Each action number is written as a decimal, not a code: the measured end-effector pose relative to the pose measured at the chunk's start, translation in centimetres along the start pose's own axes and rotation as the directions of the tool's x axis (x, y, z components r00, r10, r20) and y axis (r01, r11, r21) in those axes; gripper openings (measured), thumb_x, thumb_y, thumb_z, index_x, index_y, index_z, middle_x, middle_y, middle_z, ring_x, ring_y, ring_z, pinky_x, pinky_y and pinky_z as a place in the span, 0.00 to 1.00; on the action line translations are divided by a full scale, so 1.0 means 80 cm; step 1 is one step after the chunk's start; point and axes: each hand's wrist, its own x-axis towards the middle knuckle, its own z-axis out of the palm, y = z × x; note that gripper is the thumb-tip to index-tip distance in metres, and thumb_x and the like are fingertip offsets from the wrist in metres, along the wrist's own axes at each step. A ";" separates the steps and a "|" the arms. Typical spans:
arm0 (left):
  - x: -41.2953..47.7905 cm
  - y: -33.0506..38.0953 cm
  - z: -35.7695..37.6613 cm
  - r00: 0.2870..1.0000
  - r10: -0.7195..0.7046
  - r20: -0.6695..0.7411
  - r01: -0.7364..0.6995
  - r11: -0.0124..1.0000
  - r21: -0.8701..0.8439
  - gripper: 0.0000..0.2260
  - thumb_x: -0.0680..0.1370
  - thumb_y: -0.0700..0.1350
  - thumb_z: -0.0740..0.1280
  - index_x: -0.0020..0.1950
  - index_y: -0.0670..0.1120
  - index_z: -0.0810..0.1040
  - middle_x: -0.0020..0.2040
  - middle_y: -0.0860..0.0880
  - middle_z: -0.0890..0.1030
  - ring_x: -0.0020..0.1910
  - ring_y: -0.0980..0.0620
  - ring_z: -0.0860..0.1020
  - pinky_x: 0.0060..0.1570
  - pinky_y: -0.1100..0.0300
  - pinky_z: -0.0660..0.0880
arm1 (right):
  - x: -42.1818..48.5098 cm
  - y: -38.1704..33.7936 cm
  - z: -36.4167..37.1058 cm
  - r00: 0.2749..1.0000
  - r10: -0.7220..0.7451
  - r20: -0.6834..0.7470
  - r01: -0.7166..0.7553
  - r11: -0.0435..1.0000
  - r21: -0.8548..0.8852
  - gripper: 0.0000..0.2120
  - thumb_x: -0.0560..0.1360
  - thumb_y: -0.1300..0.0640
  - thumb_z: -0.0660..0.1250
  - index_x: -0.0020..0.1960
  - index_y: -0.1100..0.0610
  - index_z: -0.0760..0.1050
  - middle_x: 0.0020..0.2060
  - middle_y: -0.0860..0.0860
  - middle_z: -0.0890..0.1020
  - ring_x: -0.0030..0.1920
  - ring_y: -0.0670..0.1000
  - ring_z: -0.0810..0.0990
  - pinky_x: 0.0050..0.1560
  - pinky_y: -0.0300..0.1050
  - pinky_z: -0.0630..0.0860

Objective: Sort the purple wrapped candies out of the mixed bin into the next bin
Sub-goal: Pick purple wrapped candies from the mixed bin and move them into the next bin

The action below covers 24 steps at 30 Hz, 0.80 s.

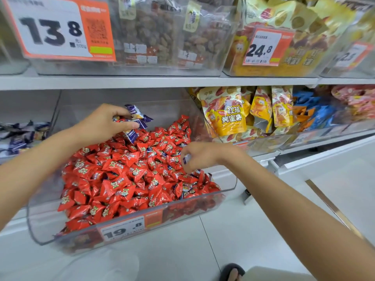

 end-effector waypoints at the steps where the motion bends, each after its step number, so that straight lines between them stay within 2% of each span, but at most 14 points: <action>1: -0.001 0.001 0.000 1.000 -0.004 -0.002 0.004 1.000 0.006 0.01 0.75 0.42 0.71 0.44 0.45 0.81 0.25 0.59 0.75 0.24 0.63 0.70 0.26 0.73 0.62 | 0.001 0.000 0.010 0.993 0.044 0.110 -0.033 0.995 -0.099 0.16 0.73 0.54 0.71 0.56 0.62 0.76 0.53 0.58 0.80 0.52 0.58 0.79 0.48 0.49 0.77; 3: -0.002 0.001 0.000 1.000 -0.019 0.004 0.019 1.000 0.020 0.03 0.75 0.42 0.71 0.46 0.42 0.82 0.23 0.59 0.74 0.22 0.62 0.68 0.23 0.72 0.61 | 0.009 0.003 0.032 0.984 0.070 0.162 -0.037 0.979 -0.202 0.23 0.70 0.50 0.75 0.58 0.63 0.75 0.53 0.59 0.79 0.50 0.58 0.79 0.44 0.47 0.76; 4: -0.001 0.000 0.000 1.000 -0.027 0.004 0.026 0.999 0.027 0.05 0.75 0.43 0.71 0.47 0.41 0.82 0.23 0.61 0.73 0.22 0.61 0.68 0.23 0.72 0.61 | 0.011 0.003 0.037 0.994 0.021 0.104 -0.005 0.988 -0.154 0.19 0.70 0.52 0.76 0.54 0.63 0.77 0.49 0.59 0.80 0.45 0.57 0.79 0.40 0.44 0.73; 6: -0.001 0.003 0.000 0.999 -0.032 -0.001 0.032 0.998 0.044 0.08 0.75 0.43 0.71 0.48 0.39 0.82 0.22 0.62 0.72 0.21 0.62 0.68 0.23 0.72 0.61 | 0.015 0.002 0.031 0.993 -0.066 -0.093 0.076 0.991 0.113 0.10 0.71 0.57 0.75 0.43 0.60 0.76 0.40 0.58 0.81 0.39 0.55 0.81 0.35 0.41 0.72; 7: -0.001 0.004 0.000 0.999 -0.037 -0.005 0.038 0.998 0.053 0.08 0.75 0.43 0.71 0.49 0.39 0.82 0.21 0.62 0.72 0.21 0.62 0.68 0.23 0.72 0.61 | 0.014 -0.002 0.022 0.982 -0.085 -0.170 0.132 0.948 0.291 0.10 0.72 0.58 0.74 0.40 0.59 0.74 0.36 0.56 0.80 0.37 0.53 0.81 0.36 0.42 0.76; 9: -0.001 0.005 0.000 0.999 -0.046 -0.012 0.047 0.997 0.061 0.09 0.76 0.43 0.71 0.50 0.38 0.82 0.21 0.62 0.71 0.20 0.62 0.68 0.22 0.72 0.60 | 0.009 -0.010 0.006 0.961 -0.145 -0.237 0.261 0.760 0.595 0.12 0.75 0.60 0.72 0.38 0.58 0.70 0.33 0.50 0.77 0.36 0.47 0.81 0.46 0.48 0.82; 11: -0.002 0.006 0.000 0.998 -0.059 -0.015 0.059 0.997 0.050 0.08 0.76 0.43 0.70 0.50 0.39 0.81 0.20 0.61 0.71 0.19 0.61 0.66 0.20 0.71 0.59 | 0.005 -0.020 -0.005 0.947 -0.197 -0.253 0.319 0.672 0.668 0.12 0.77 0.61 0.69 0.38 0.59 0.68 0.32 0.46 0.78 0.37 0.46 0.82 0.49 0.48 0.82; 14: -0.003 0.008 -0.002 0.997 -0.071 -0.037 0.072 0.997 0.038 0.07 0.76 0.44 0.70 0.48 0.41 0.81 0.19 0.59 0.70 0.18 0.59 0.65 0.19 0.70 0.57 | -0.002 -0.024 -0.011 0.932 -0.236 -0.277 0.363 0.611 0.703 0.11 0.77 0.62 0.69 0.39 0.59 0.69 0.35 0.50 0.81 0.45 0.51 0.84 0.40 0.38 0.79; 16: -0.004 0.009 -0.003 0.996 -0.078 -0.051 0.079 0.997 0.024 0.05 0.76 0.44 0.70 0.49 0.44 0.80 0.19 0.60 0.71 0.19 0.59 0.66 0.20 0.71 0.58 | -0.008 -0.027 -0.013 0.938 -0.282 -0.202 0.331 0.553 0.765 0.09 0.78 0.59 0.68 0.42 0.60 0.71 0.38 0.53 0.81 0.45 0.50 0.83 0.42 0.36 0.77; 18: -0.004 0.010 -0.004 0.995 -0.084 -0.051 0.086 0.996 0.036 0.06 0.76 0.45 0.70 0.49 0.44 0.81 0.19 0.60 0.71 0.19 0.59 0.66 0.21 0.70 0.58 | -0.010 -0.029 -0.019 0.951 -0.283 -0.125 0.285 0.647 0.707 0.14 0.78 0.49 0.66 0.43 0.60 0.73 0.38 0.58 0.74 0.40 0.51 0.78 0.44 0.37 0.76; 19: -0.004 0.011 -0.004 0.995 -0.085 -0.048 0.087 0.995 0.043 0.06 0.76 0.45 0.70 0.49 0.43 0.81 0.19 0.59 0.70 0.19 0.59 0.65 0.20 0.69 0.58 | -0.006 -0.026 -0.021 0.964 -0.228 -0.138 0.265 0.758 0.596 0.19 0.78 0.45 0.64 0.40 0.60 0.73 0.36 0.59 0.71 0.37 0.52 0.74 0.42 0.38 0.75; 21: -0.005 0.012 -0.005 0.996 -0.084 -0.036 0.086 0.995 0.045 0.07 0.76 0.44 0.70 0.49 0.41 0.81 0.18 0.59 0.69 0.18 0.59 0.65 0.20 0.69 0.58 | 0.009 -0.010 -0.017 0.976 -0.101 -0.193 0.152 0.949 0.276 0.22 0.80 0.45 0.62 0.34 0.58 0.76 0.30 0.57 0.73 0.31 0.52 0.71 0.38 0.41 0.72; 22: -0.004 0.012 -0.005 0.996 -0.078 -0.033 0.080 0.996 0.042 0.07 0.76 0.44 0.70 0.50 0.41 0.80 0.18 0.60 0.69 0.17 0.60 0.66 0.20 0.70 0.59 | 0.017 -0.003 -0.009 0.984 -0.051 -0.173 0.077 0.986 0.148 0.22 0.81 0.46 0.62 0.33 0.56 0.76 0.28 0.55 0.73 0.30 0.51 0.70 0.36 0.43 0.70; 24: -0.005 0.014 -0.005 0.997 -0.065 -0.032 0.066 0.997 0.030 0.07 0.77 0.43 0.69 0.51 0.41 0.80 0.17 0.61 0.70 0.17 0.62 0.66 0.20 0.72 0.60 | 0.026 0.001 0.019 0.997 0.027 -0.074 -0.024 0.999 0.040 0.23 0.80 0.44 0.62 0.34 0.59 0.73 0.28 0.55 0.71 0.31 0.54 0.71 0.36 0.46 0.68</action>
